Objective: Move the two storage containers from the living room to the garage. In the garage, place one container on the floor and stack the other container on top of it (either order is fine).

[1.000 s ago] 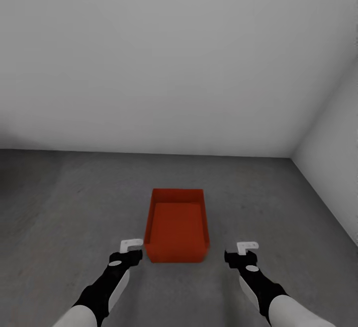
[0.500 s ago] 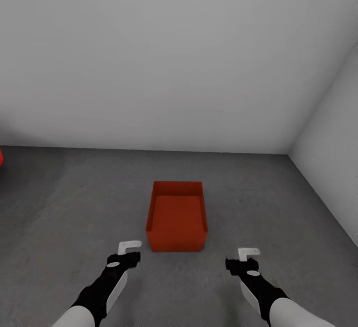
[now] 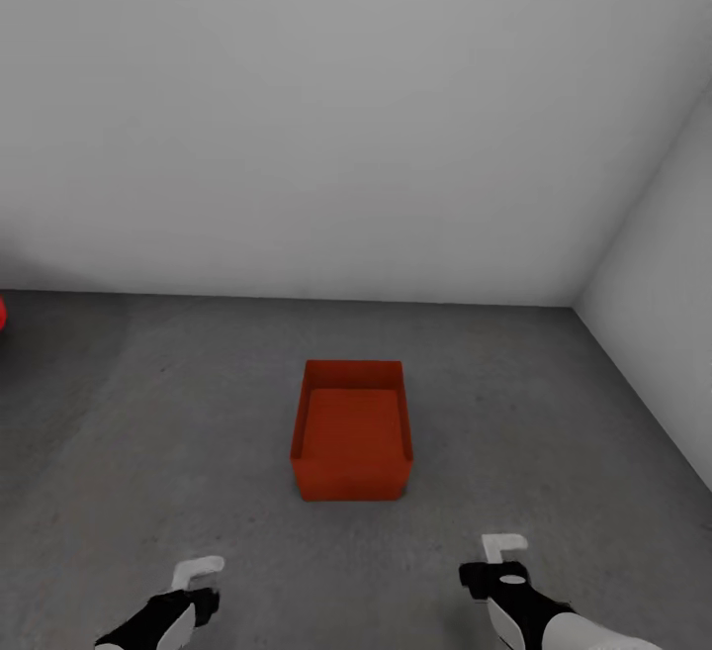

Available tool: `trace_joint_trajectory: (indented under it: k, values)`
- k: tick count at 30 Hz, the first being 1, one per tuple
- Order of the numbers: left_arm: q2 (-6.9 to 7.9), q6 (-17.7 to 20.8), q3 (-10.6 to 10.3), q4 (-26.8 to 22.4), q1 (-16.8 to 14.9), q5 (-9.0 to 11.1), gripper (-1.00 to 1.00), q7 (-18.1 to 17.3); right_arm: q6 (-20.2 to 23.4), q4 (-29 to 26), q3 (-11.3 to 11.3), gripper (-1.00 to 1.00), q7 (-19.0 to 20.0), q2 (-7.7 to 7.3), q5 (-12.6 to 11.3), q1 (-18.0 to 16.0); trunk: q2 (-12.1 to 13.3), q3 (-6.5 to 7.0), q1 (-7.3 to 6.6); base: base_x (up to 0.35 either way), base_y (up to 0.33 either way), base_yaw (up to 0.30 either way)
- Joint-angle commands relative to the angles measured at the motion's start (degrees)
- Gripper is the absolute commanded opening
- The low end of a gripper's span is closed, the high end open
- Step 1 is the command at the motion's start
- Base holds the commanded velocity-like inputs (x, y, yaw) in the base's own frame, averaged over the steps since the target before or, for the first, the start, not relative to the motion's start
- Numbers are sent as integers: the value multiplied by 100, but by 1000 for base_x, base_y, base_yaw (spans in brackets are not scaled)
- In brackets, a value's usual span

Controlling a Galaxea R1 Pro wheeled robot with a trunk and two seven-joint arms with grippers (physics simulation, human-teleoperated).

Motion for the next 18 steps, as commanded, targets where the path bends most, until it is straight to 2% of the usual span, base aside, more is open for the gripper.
trace_joint_trajectory:
  k: [1, 4, 8, 11, 13, 16, 18]
  values:
    - [23, 31, -56, 198, -1, 74, 100, 28, -23, 160, 49, 100, -14, 2, -45, -5, -4, -5, 1, 0, 0, 0]
    - [49, -90, -61, 737, 0, 116, 100, 24, -20, 381, 51, 100, -9, 6, -32, -47, -4, -5, 1, 0, 0, 0]
    - [48, -518, -63, 1113, 18, 147, 100, 18, -11, 452, 56, 100, -6, 13, -23, -7, -4, -5, 1, 0, 0, 0]
    - [40, -597, -63, 1155, 40, 148, 100, 16, -17, 460, 56, 100, -6, 9, -19, 205, -4, -5, 1, 0, 0, 0]
    - [34, -637, -63, 1171, 73, 147, 100, 15, -39, 463, 58, 100, -6, 7, -14, 507, -4, -5, 1, 0, 0, 0]
    - [26, -654, -63, 1174, 71, 141, 100, 14, -51, 464, 59, 100, -6, 7, -11, 726, -4, -5, 1, 0, 0, 0]
    - [14, -666, -63, 1172, 76, 135, 100, 14, -60, 464, 63, 100, -6, 7, -5, 1019, -4, -5, 1, 0, 0, 0]
